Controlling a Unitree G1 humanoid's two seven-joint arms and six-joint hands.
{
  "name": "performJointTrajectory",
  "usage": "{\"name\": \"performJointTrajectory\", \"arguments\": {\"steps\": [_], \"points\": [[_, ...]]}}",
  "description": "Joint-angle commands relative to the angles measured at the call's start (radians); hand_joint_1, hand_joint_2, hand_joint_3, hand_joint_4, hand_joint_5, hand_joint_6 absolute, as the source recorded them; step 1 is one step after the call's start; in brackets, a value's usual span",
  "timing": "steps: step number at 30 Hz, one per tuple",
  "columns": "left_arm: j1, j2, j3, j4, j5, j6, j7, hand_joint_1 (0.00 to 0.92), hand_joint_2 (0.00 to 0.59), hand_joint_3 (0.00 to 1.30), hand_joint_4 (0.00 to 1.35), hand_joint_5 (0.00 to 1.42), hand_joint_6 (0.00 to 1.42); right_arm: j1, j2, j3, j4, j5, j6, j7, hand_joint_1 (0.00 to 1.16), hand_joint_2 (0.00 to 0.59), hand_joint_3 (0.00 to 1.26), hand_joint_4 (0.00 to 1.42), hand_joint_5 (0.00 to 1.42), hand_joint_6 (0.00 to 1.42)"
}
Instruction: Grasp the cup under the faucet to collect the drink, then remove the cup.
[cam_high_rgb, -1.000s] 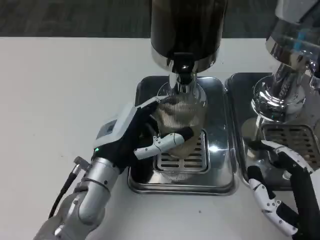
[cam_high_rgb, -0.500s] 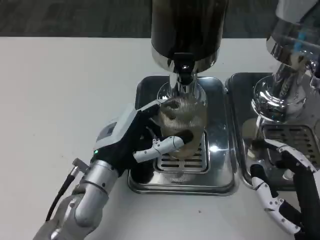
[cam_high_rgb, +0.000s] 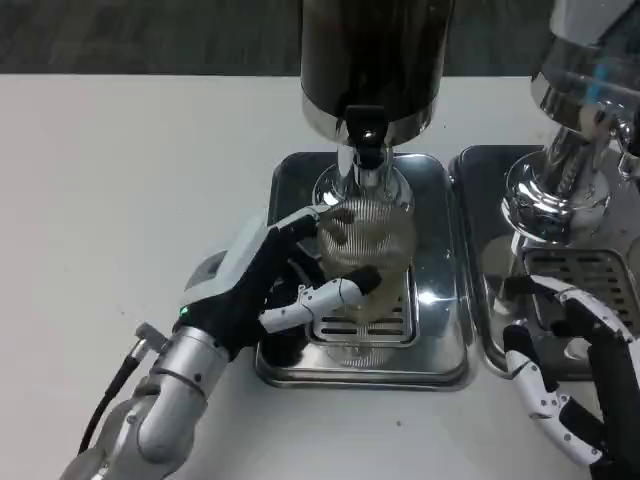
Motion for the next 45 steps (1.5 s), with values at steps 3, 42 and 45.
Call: {"name": "performJointTrajectory", "arguments": {"steps": [3,42,45], "points": [[0.038,0.027,0.018,-0.052,0.009,0.018,0.011,0.062,0.064,0.28,0.34,0.58,0.65,-0.001,-0.001,-0.006,0.014,0.010,0.002,0.009,0.39,0.432,0.38,0.28,0.26,0.44],[-0.096,0.360,0.444,-0.232,-1.011,0.172,-0.986,0.000,0.139,0.29,0.21,0.26,0.25,-0.079,0.053,0.036,0.054,0.010,0.000,0.015,0.39,0.438,0.39,0.32,0.34,0.39],[-0.154,0.370,0.457,-0.244,-1.108,0.334,-1.141,0.000,0.156,0.26,0.16,0.21,0.19,-0.084,0.059,0.039,0.061,0.013,-0.001,0.015,0.39,0.438,0.39,0.32,0.34,0.37]]}}
